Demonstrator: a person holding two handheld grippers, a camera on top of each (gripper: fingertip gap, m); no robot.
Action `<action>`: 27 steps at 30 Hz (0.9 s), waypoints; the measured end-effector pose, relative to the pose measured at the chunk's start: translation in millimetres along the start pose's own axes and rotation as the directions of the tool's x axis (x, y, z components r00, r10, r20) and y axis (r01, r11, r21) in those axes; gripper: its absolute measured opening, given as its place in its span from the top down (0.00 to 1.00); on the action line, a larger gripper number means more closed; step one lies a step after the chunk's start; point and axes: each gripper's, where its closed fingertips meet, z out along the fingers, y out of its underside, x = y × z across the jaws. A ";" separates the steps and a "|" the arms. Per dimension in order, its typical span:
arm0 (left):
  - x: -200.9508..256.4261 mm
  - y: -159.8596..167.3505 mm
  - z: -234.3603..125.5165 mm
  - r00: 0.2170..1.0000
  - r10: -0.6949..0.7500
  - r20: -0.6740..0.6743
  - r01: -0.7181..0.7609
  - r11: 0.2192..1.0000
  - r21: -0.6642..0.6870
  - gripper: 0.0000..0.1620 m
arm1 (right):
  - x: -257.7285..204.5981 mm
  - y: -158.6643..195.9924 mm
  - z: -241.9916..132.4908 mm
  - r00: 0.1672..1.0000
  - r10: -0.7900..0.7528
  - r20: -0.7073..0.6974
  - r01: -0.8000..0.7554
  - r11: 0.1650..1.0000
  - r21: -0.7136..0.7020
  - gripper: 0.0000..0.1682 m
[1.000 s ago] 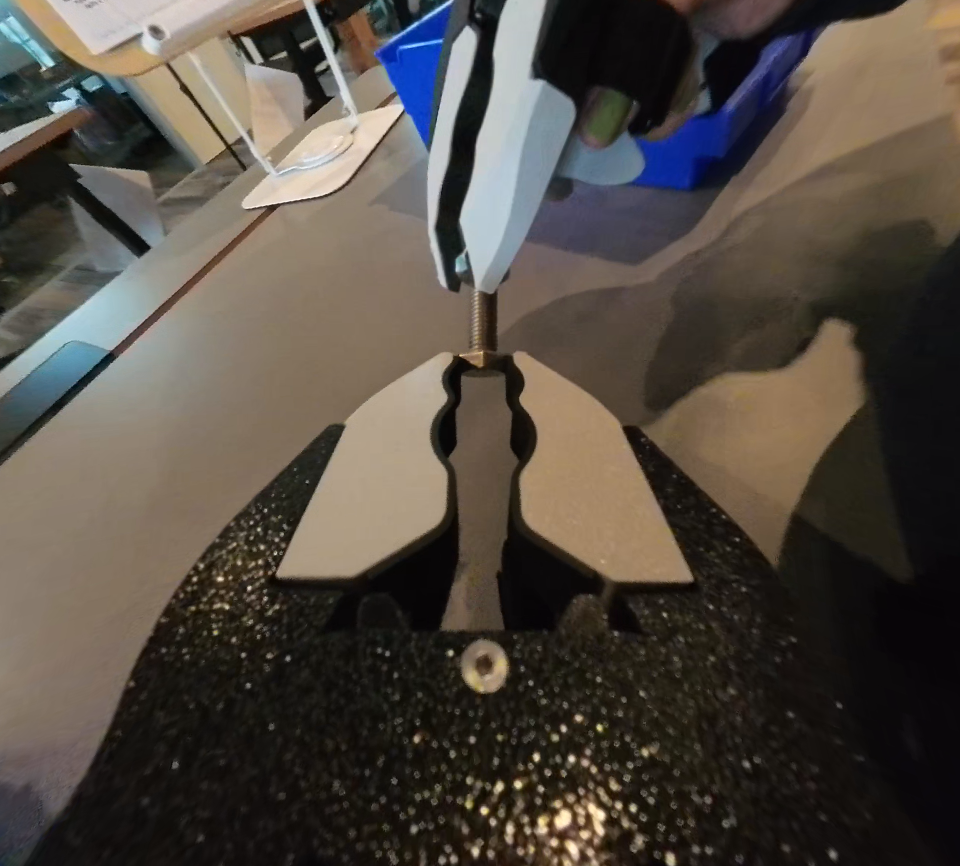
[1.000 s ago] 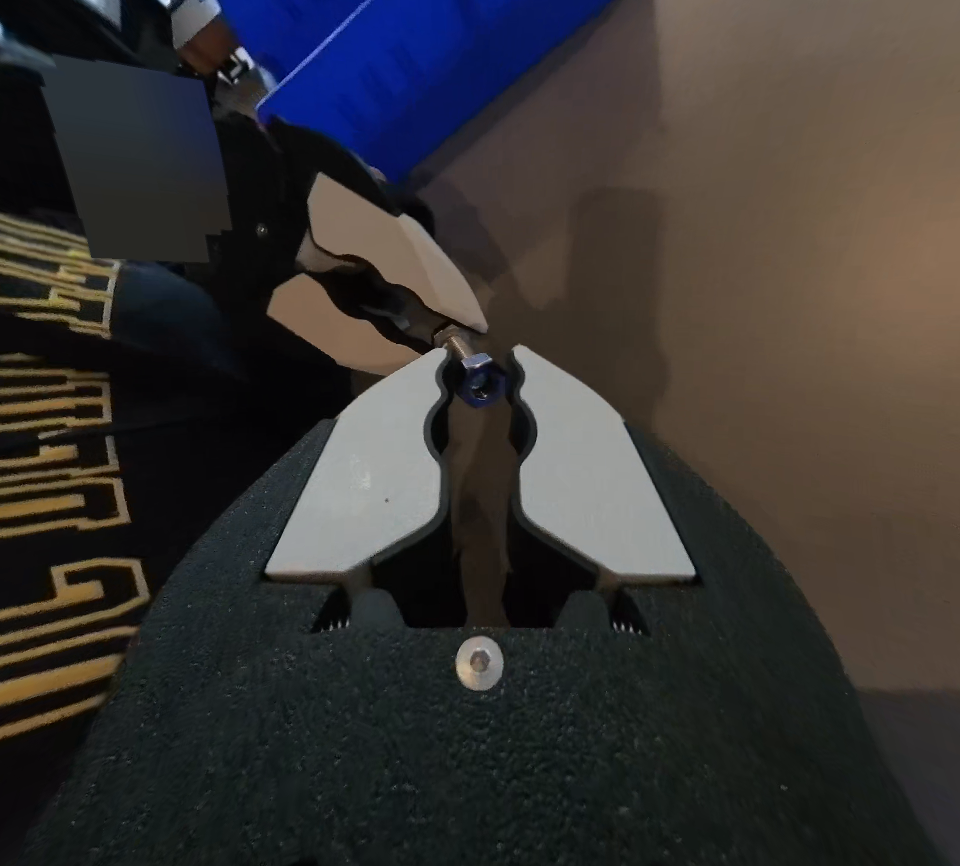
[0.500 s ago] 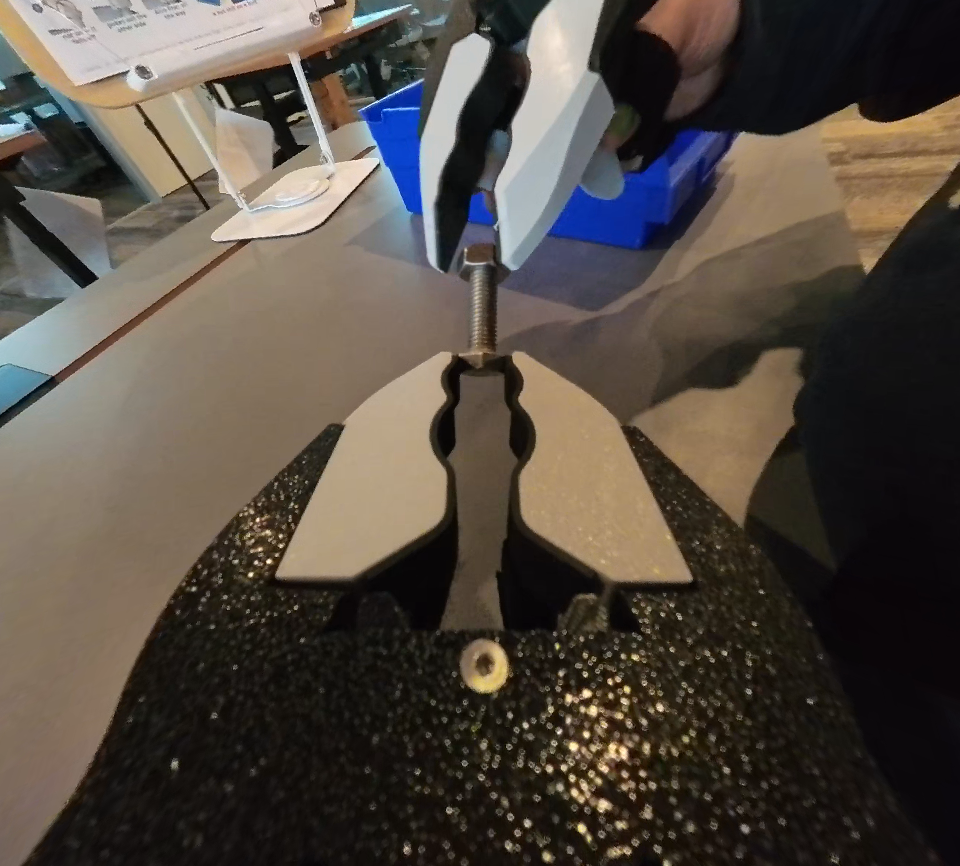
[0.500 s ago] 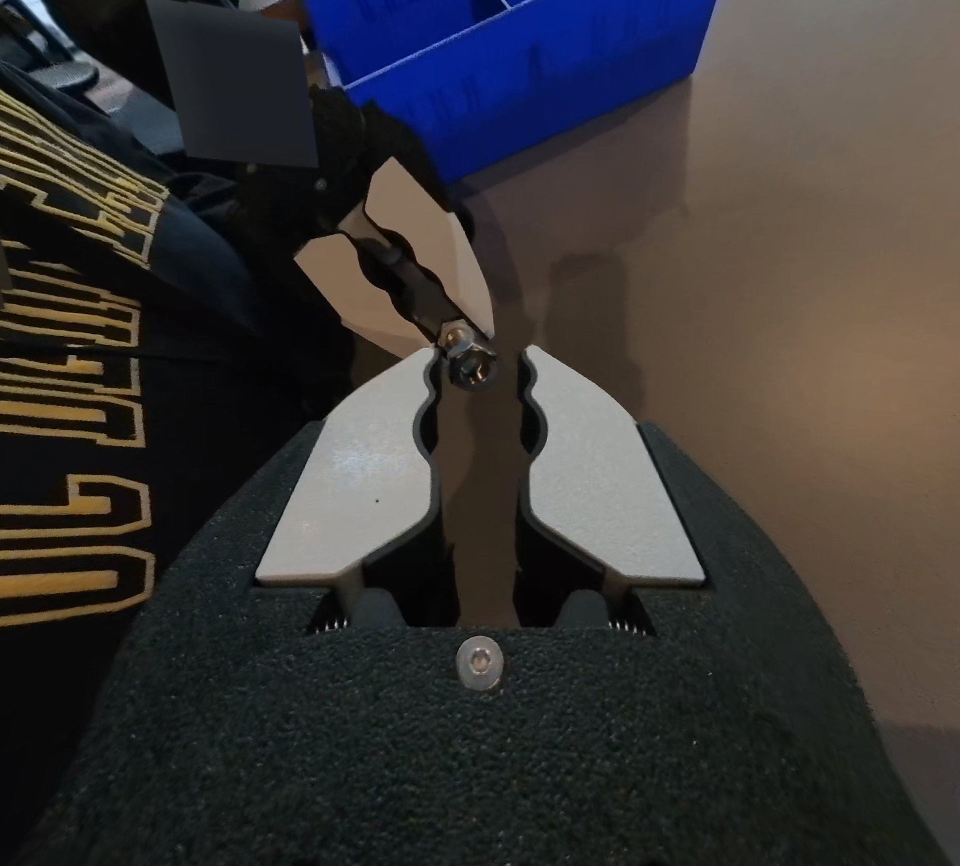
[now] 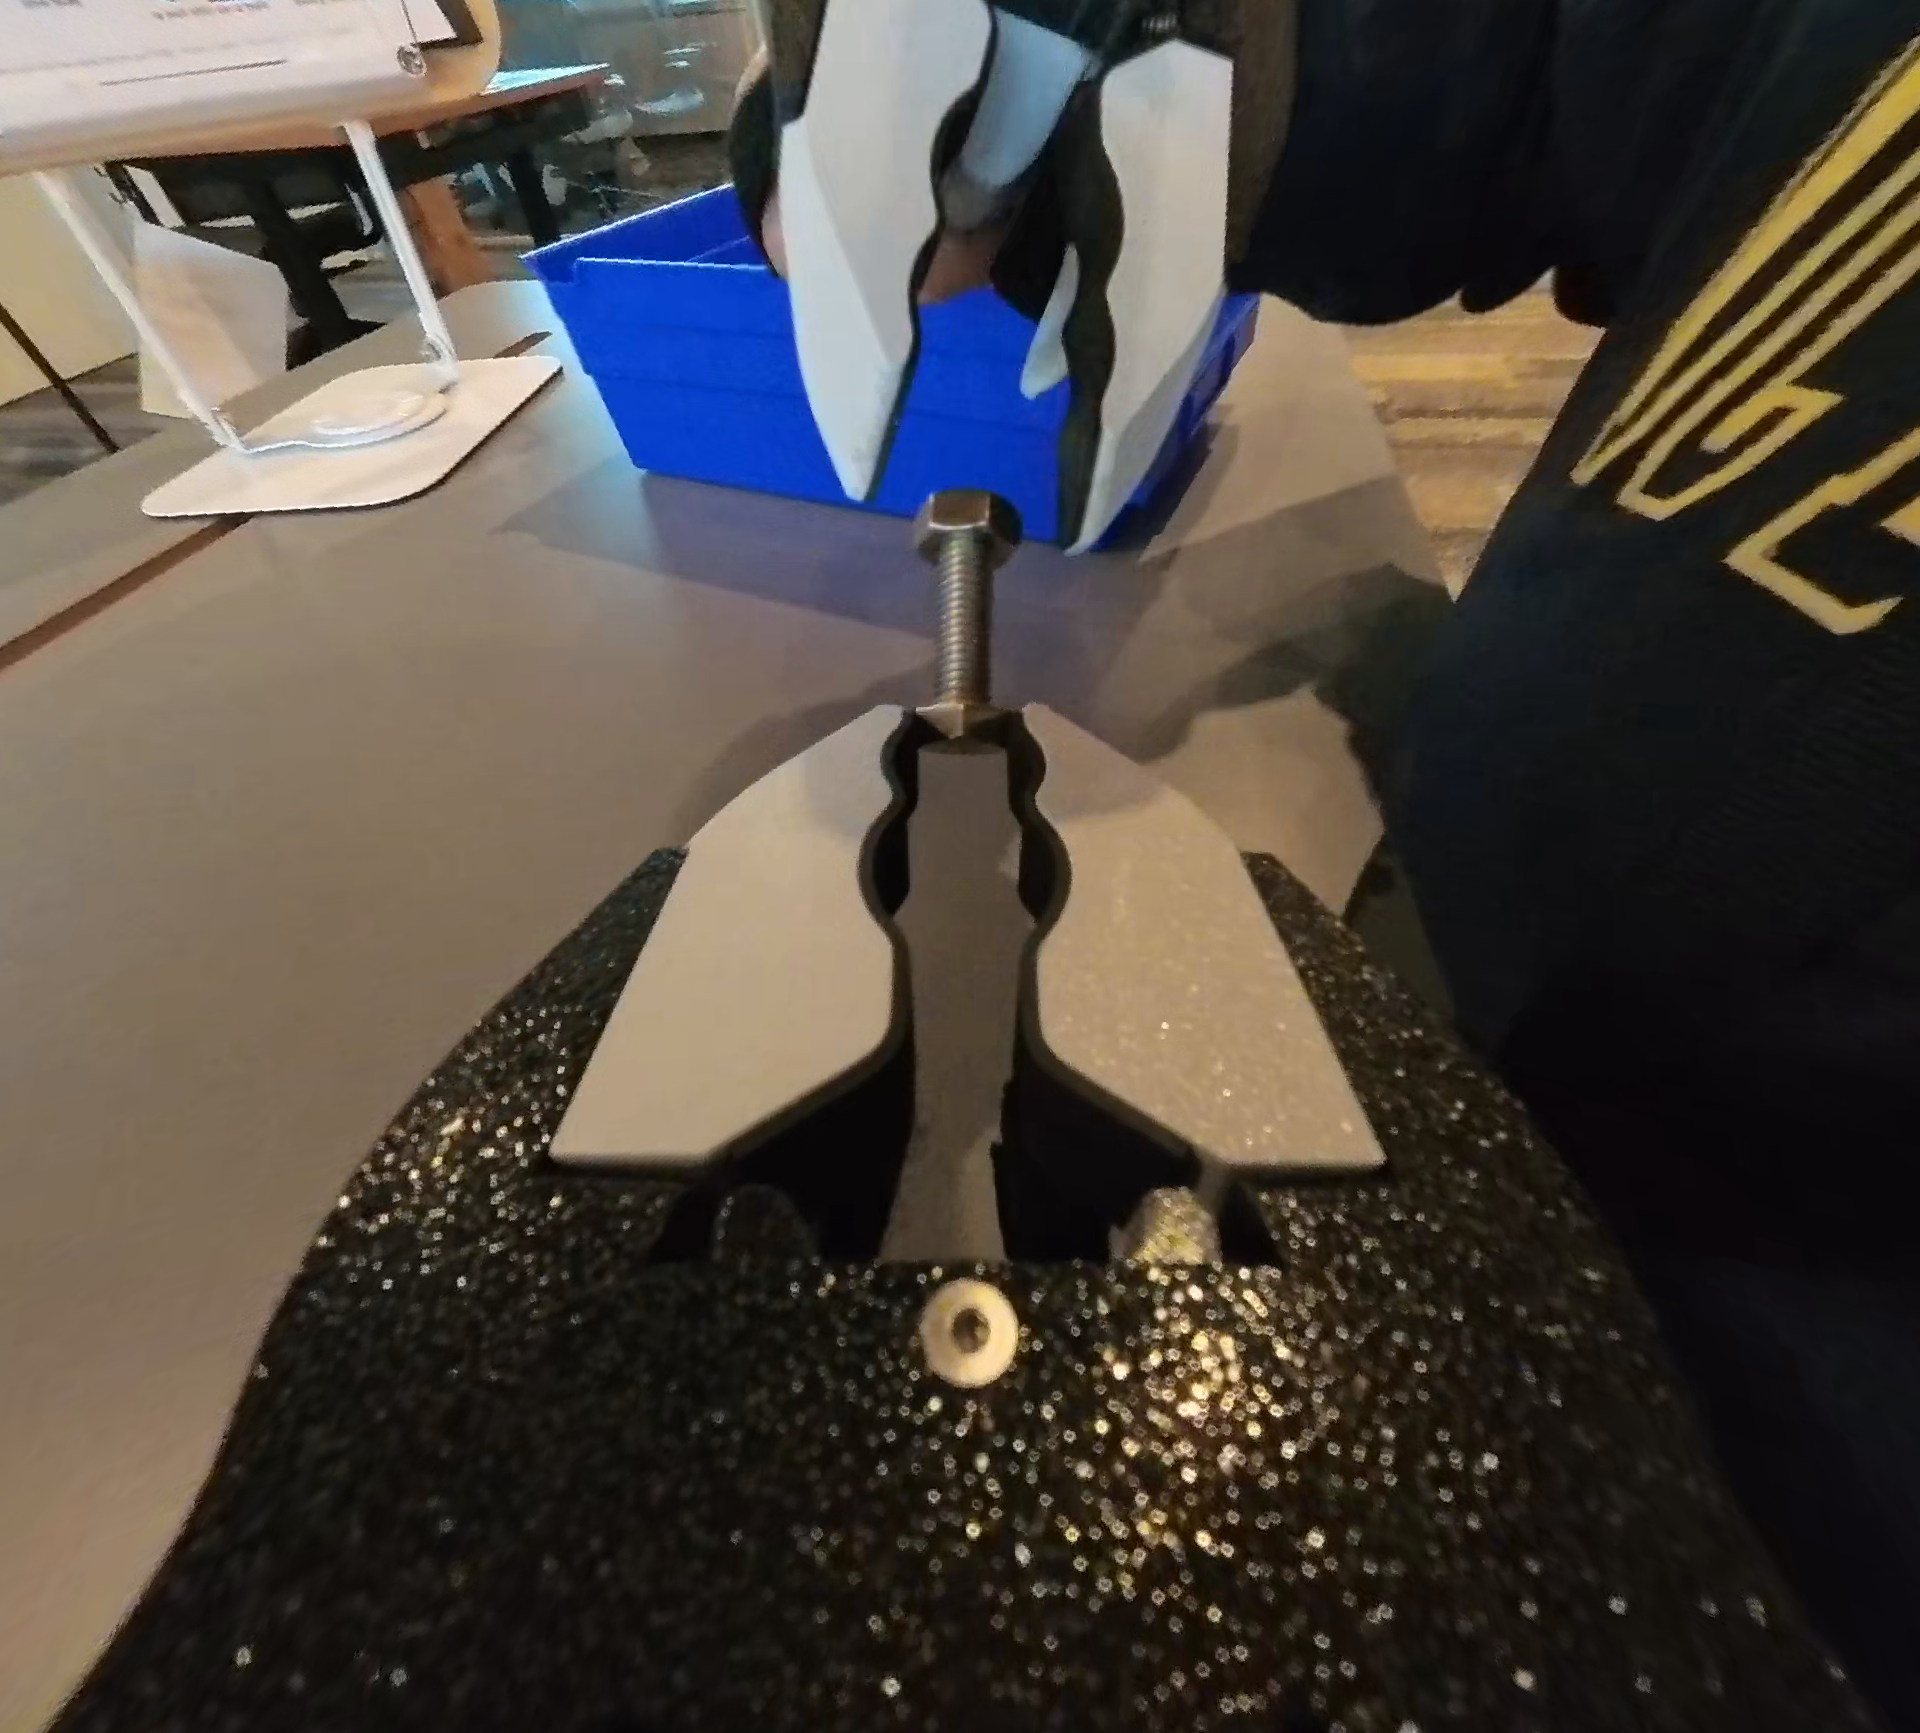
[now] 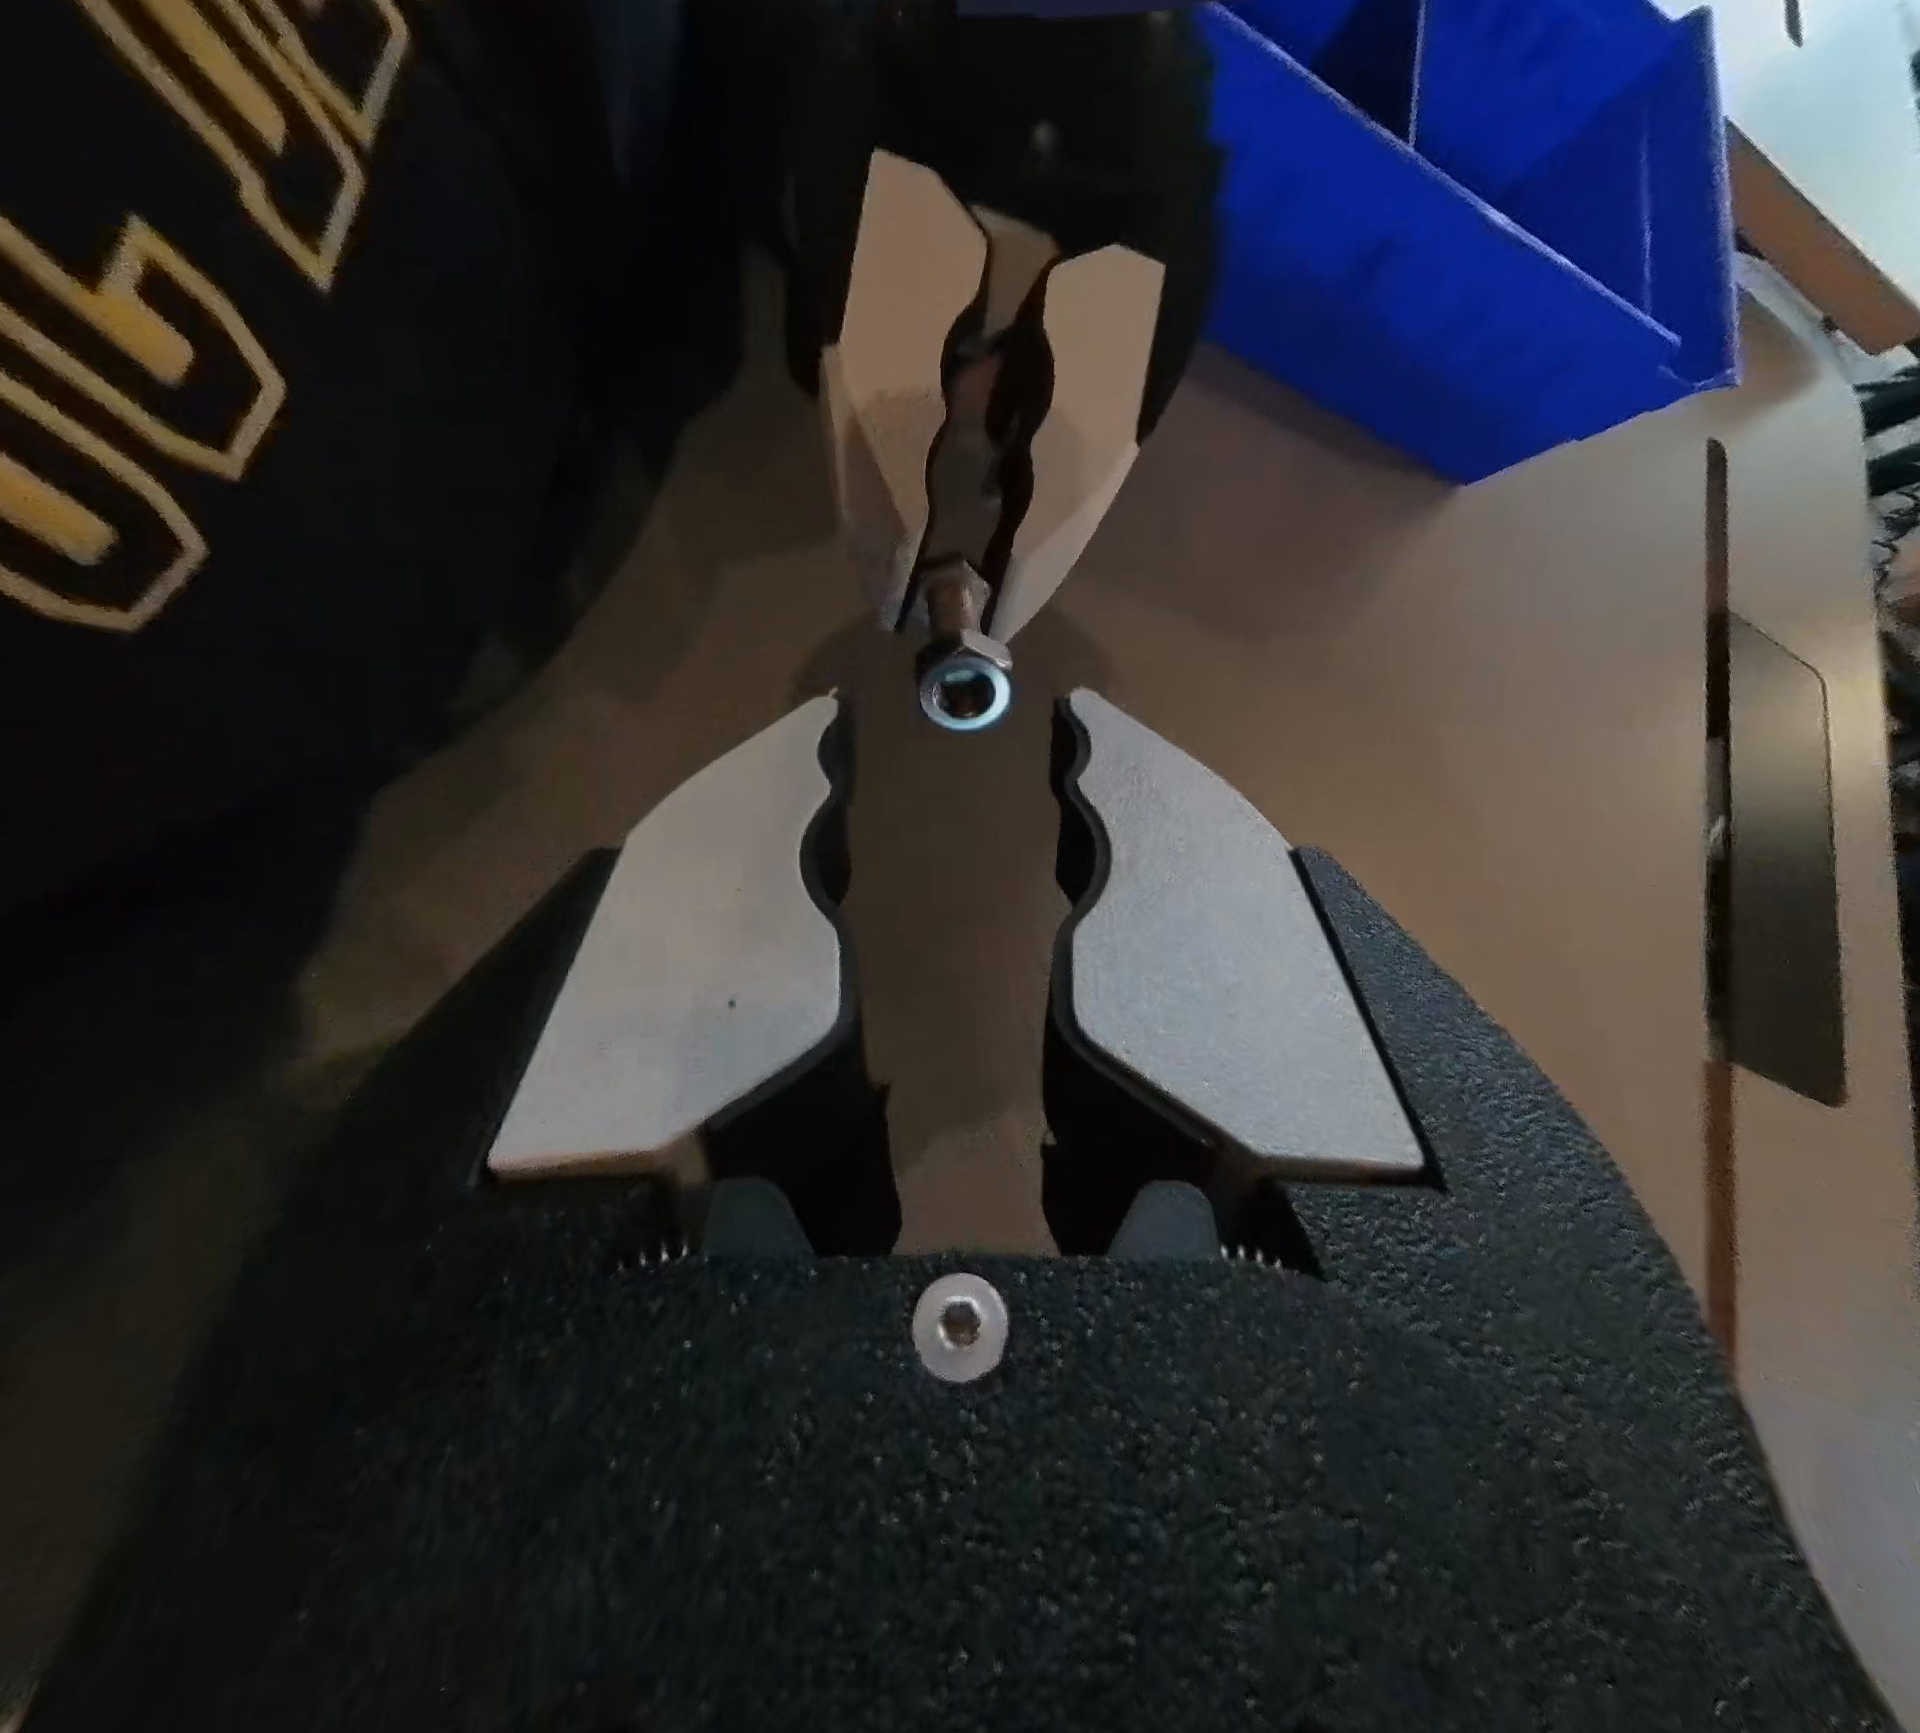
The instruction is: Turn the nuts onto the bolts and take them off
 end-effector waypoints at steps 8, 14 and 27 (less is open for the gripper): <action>2.2 -2.5 -0.5 1.000 -0.016 -0.023 0.017 1.000 0.021 0.90 | -7.4 -2.6 3.7 0.999 -0.010 0.045 0.010 1.000 0.000 0.80; 1.2 -2.3 -0.7 0.999 -0.032 -0.026 0.033 0.999 0.025 0.90 | -4.2 -7.3 1.3 0.999 0.026 0.036 -0.027 0.999 0.038 0.79; 0.3 -3.8 -2.5 0.999 -0.026 -0.019 0.027 0.999 0.036 0.90 | -7.9 -9.4 3.6 0.999 0.016 0.046 -0.016 1.000 -0.002 0.77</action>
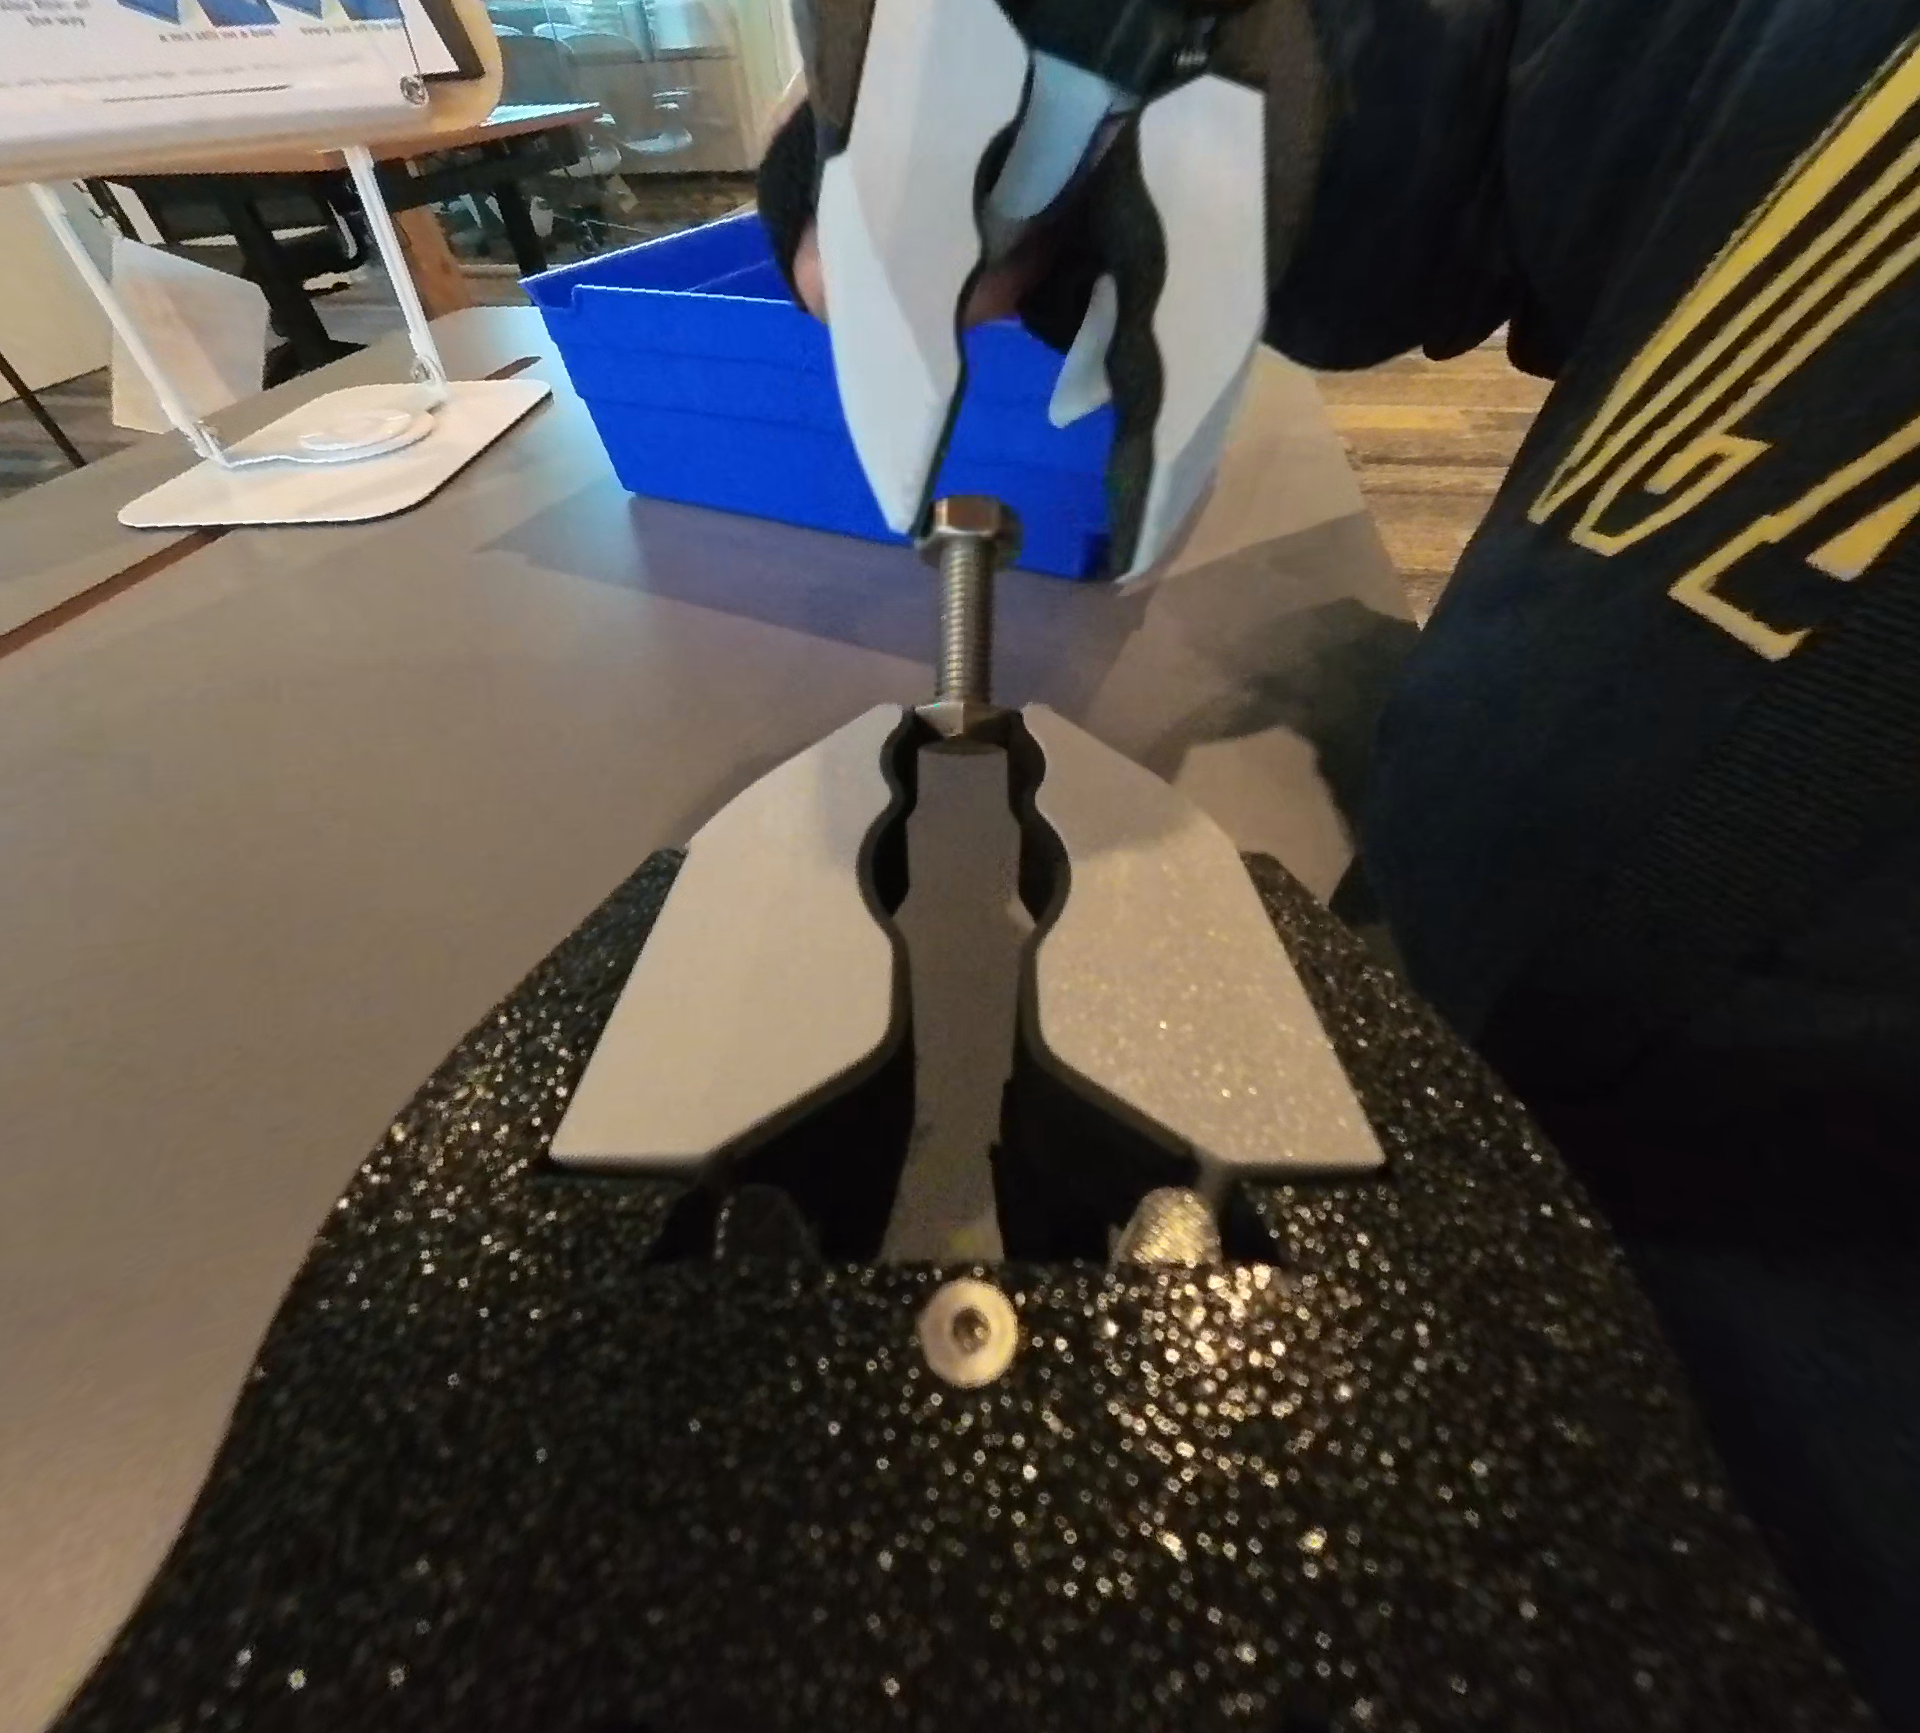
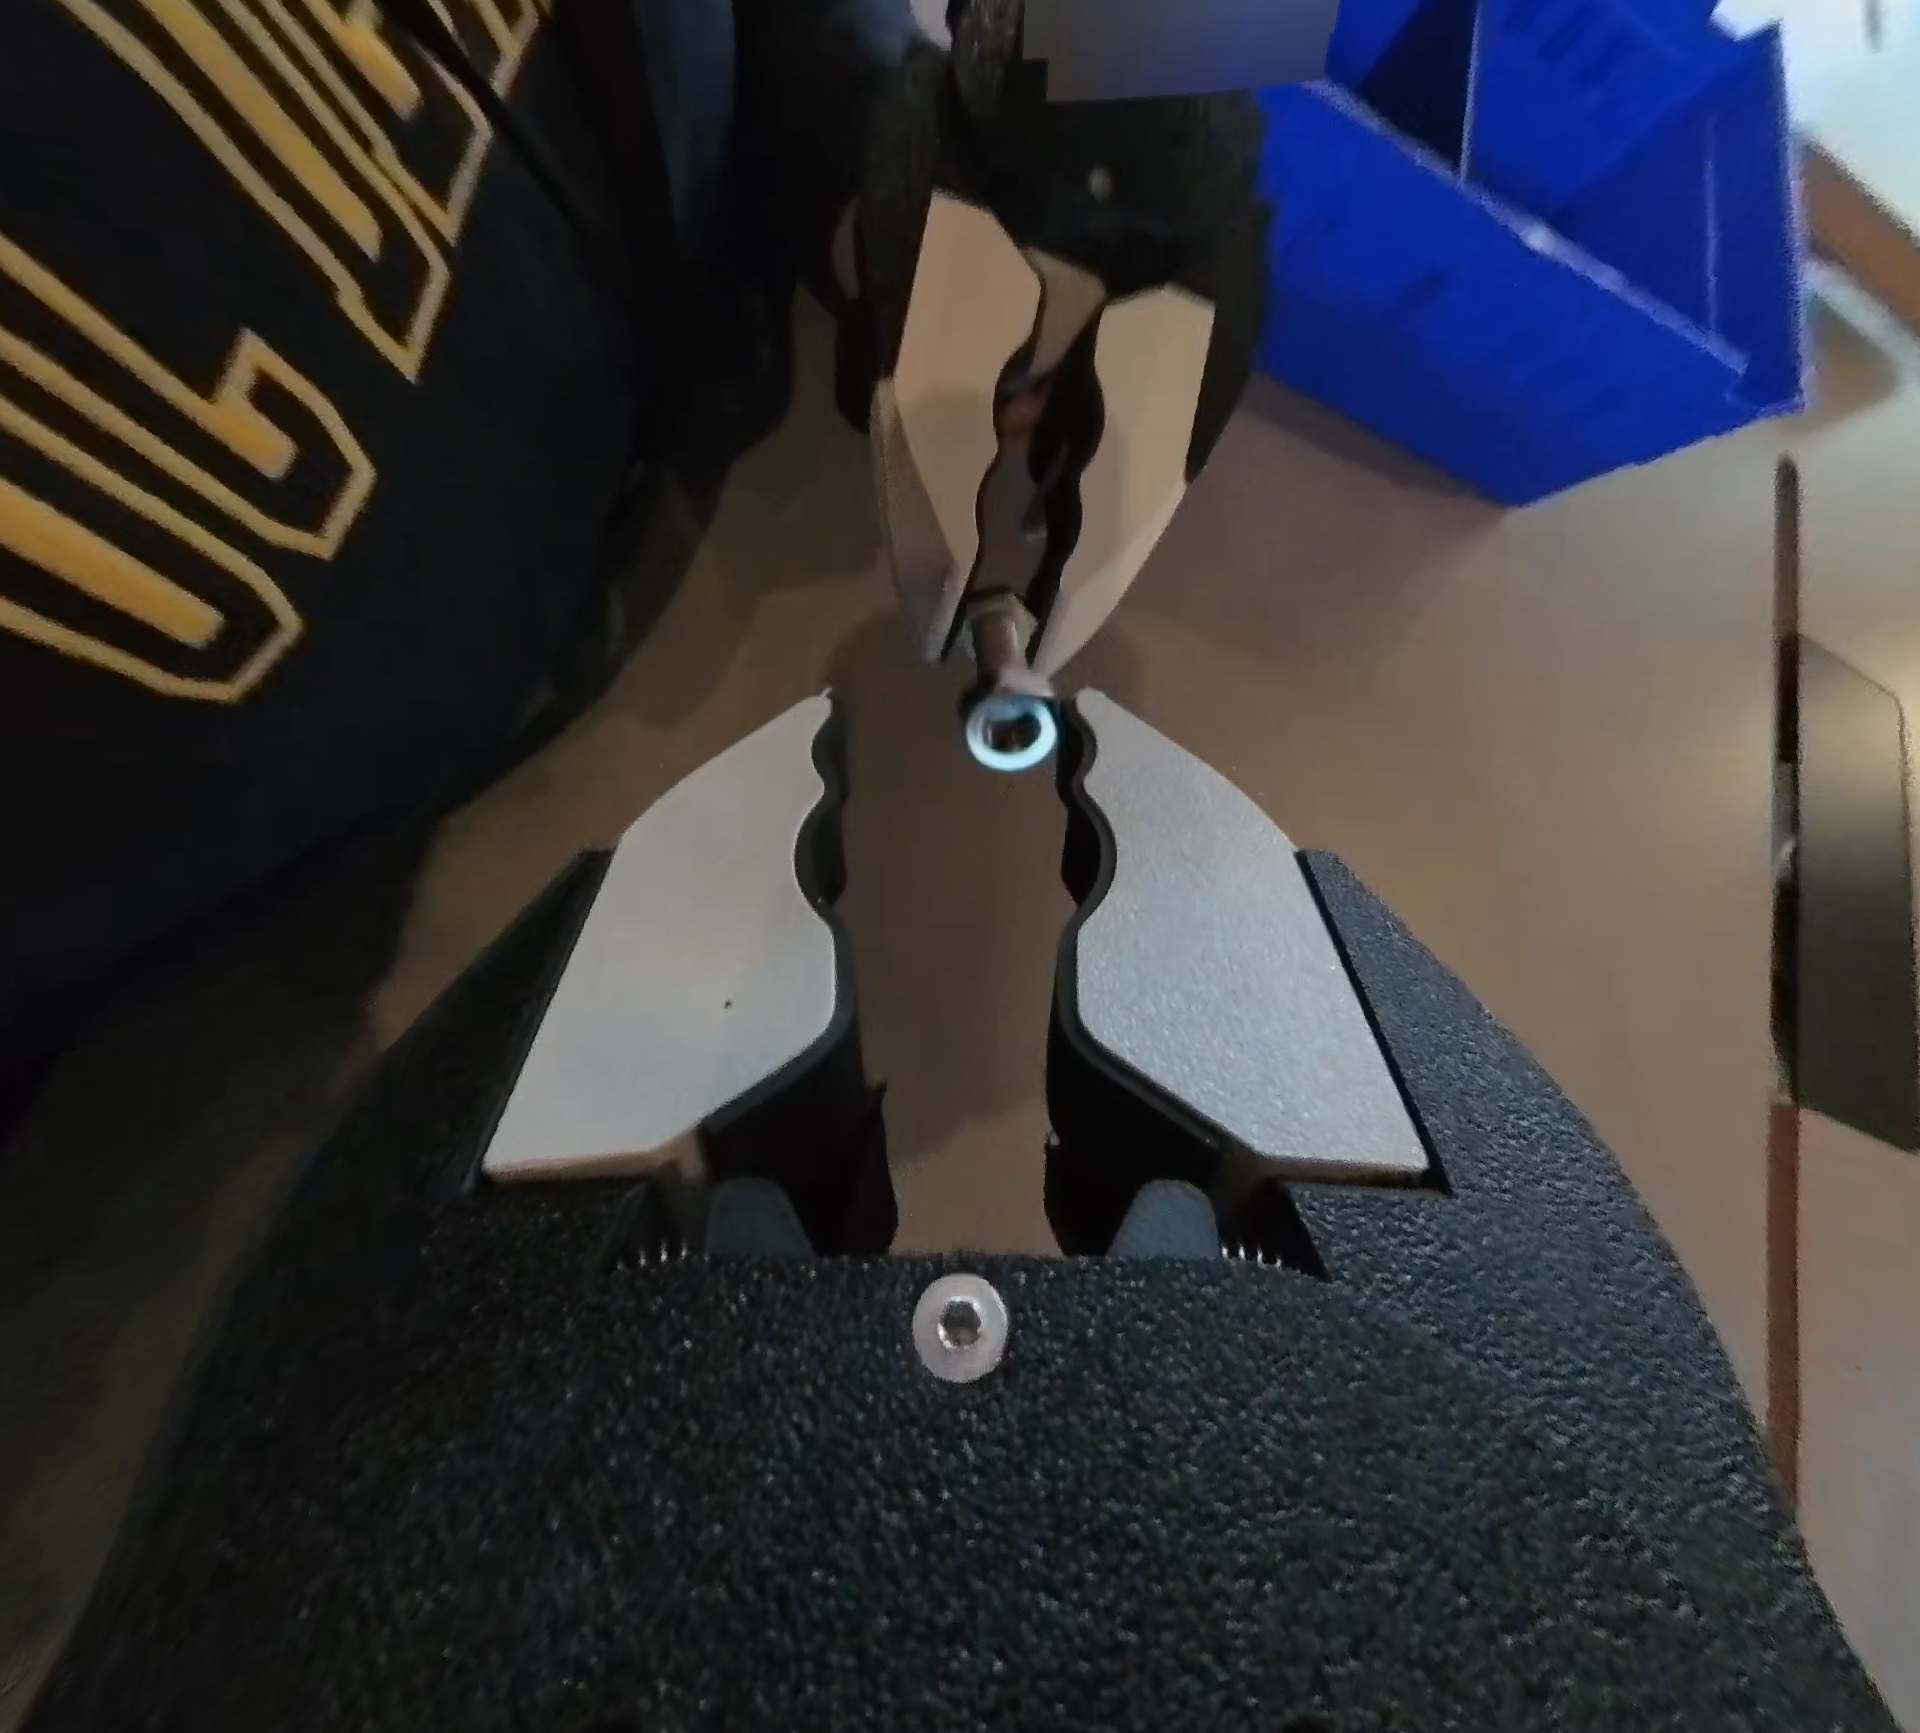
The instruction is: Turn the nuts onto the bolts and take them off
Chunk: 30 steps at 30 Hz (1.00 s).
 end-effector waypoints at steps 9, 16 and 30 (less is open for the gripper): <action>-1.8 -1.3 -1.0 1.000 0.005 0.015 -0.005 1.000 0.008 0.90 | 1.1 -5.8 0.5 1.000 0.018 0.006 -0.018 1.000 0.014 0.77; -1.8 1.7 1.4 1.000 0.006 0.015 -0.005 1.000 -0.010 0.90 | 3.8 -4.9 -0.6 0.999 0.042 -0.016 -0.042 0.999 0.010 0.76; -1.1 3.8 3.1 1.000 0.010 0.016 -0.010 1.000 -0.021 0.90 | 3.3 -4.4 0.8 1.000 0.014 0.013 -0.015 1.000 0.013 0.78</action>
